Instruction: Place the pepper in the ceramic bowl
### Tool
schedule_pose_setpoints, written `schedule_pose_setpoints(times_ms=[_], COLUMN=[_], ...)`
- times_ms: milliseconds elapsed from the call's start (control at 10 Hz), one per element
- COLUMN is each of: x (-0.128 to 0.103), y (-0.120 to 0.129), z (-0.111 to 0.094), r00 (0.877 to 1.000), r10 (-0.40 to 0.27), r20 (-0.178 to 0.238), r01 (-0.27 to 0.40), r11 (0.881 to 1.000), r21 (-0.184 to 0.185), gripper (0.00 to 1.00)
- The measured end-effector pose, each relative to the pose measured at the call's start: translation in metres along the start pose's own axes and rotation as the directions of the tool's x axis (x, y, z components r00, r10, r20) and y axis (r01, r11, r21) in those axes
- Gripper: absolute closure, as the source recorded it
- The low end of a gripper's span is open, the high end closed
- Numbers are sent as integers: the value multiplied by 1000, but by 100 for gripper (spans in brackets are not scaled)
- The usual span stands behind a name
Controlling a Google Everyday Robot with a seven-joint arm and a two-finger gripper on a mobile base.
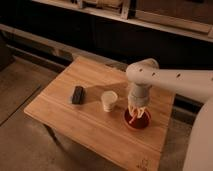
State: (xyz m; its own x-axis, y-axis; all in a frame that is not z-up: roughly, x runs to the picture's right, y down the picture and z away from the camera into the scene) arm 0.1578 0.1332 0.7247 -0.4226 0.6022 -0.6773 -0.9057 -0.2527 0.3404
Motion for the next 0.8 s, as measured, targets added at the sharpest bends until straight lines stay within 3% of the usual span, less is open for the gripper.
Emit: schedule_pose_setpoints(times_ms=[200, 300, 500, 800], x=[1, 1, 2, 1], y=[0, 0, -1, 0], z=[3, 5, 6, 6], r00=[1000, 1000, 1000, 1000], r10=[-1, 0, 2, 2], r20=[-7, -11, -16, -17], r01=[1, 0, -2, -2], r11=[1000, 1000, 1000, 1000], r21=[0, 0, -1, -3], gripper=[89, 75, 58, 55])
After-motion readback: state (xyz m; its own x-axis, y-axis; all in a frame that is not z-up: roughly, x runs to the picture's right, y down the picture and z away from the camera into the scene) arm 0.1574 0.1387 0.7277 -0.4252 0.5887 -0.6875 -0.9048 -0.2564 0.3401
